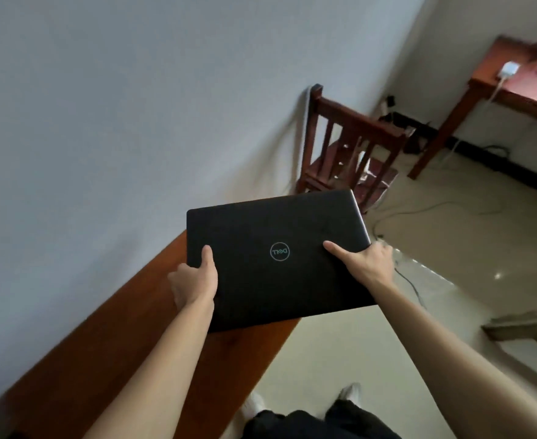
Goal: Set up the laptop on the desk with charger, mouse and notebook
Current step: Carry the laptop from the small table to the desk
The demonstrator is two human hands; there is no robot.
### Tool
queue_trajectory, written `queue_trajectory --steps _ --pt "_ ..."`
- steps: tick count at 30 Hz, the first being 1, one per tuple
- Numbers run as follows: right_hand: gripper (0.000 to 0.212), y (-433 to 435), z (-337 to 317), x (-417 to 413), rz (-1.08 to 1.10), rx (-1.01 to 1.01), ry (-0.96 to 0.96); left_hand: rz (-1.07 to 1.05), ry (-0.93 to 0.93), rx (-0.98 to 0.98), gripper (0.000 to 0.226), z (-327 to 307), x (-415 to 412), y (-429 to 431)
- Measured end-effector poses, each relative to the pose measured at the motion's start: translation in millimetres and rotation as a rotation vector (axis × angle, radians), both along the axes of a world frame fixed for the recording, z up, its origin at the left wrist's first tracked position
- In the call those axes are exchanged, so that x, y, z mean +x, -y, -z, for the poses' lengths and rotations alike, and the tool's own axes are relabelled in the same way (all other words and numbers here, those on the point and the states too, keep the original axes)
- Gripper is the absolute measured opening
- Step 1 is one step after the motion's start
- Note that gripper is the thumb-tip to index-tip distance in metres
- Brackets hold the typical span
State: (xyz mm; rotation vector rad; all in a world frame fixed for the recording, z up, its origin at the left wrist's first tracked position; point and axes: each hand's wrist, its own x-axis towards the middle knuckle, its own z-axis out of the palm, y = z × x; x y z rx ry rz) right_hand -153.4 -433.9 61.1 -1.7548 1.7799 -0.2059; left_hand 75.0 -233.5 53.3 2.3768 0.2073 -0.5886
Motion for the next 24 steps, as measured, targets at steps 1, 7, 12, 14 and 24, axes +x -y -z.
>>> queue_trajectory --steps 1,7,12,14,24 --pt "0.111 17.9 -9.5 -19.6 0.060 -0.038 0.027 0.066 0.021 -0.043 0.078 -11.1 -9.2 28.0" --pt "0.112 111.6 -44.0 -136.6 0.327 -0.200 0.104 0.371 0.070 -0.293 0.073 -57.6 -88.4 172.2" --pt "0.111 207.3 -60.3 -242.5 0.464 -0.239 0.121 0.512 0.110 -0.329 0.061 -78.0 -185.5 298.0" --pt "0.111 245.3 -67.9 -280.3 0.520 -0.254 0.130 0.550 0.107 -0.358 0.062 -85.3 -221.5 346.2" --pt "0.113 397.1 -82.0 -383.4 0.698 -0.294 0.090 0.638 0.127 -0.393 0.060 -90.1 -316.6 544.2"
